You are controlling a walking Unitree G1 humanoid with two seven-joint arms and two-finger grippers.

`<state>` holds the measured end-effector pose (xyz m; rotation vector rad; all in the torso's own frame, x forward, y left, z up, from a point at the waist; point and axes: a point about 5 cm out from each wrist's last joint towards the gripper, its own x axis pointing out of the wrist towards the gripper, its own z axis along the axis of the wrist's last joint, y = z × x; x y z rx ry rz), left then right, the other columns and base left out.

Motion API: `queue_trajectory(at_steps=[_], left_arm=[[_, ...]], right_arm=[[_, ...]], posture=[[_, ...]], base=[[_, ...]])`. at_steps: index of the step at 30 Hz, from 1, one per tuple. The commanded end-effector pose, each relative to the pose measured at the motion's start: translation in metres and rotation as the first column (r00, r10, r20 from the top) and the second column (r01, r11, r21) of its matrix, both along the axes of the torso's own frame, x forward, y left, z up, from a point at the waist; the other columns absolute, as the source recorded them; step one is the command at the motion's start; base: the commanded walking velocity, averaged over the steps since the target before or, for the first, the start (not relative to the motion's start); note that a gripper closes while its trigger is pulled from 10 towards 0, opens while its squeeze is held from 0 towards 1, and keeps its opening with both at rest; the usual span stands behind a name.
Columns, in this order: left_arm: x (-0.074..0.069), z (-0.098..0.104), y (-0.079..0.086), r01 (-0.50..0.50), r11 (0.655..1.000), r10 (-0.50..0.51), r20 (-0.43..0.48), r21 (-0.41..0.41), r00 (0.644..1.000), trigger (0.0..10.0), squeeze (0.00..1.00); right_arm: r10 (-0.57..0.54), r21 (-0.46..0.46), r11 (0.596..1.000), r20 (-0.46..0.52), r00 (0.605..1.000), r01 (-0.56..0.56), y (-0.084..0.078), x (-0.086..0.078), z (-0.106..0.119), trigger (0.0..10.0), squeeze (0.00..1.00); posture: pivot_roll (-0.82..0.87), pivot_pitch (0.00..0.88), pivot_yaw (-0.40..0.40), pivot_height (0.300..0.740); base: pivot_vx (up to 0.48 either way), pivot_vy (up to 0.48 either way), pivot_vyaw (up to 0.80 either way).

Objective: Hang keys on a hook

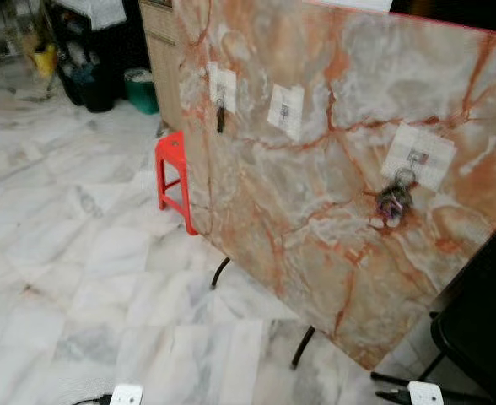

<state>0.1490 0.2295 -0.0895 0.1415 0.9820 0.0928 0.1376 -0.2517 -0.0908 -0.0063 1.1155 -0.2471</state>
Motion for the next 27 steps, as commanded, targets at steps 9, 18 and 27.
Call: queue_trajectory(at_steps=[9, 18, 27], left_arm=[[0.0005, 0.0007, 0.0022, -0.004, 1.0, 0.004, 0.002, 0.003, 1.0, 10.0, 0.0], [0.0019, 0.0017, 0.004, -0.007, 1.0, 0.007, 0.007, 0.002, 1.0, 10.0, 0.0], [0.002, 0.0022, 0.0055, -0.014, 1.0, 0.014, 0.01, 0.004, 1.0, 10.0, 0.0]], right_arm=[[-0.016, 0.003, 1.0, -0.034, 0.999, 0.016, 0.0001, -0.0104, -0.0037, 10.0, 0.0], [-0.018, 0.0, 1.0, -0.031, 0.999, 0.018, 0.0013, -0.0083, -0.0034, 10.0, 0.0], [-0.021, 0.004, 1.0, -0.033, 0.999, 0.021, 0.0035, -0.0083, -0.0041, 10.0, 0.0]], posture=[[0.07, 0.0, -0.02, 0.74], [0.07, 0.0, -0.014, 0.74], [0.07, 0.0, -0.014, 0.74]], base=[[0.0, 0.32, -0.79], [0.0, 0.334, -0.35], [0.0, 0.163, 0.0]])
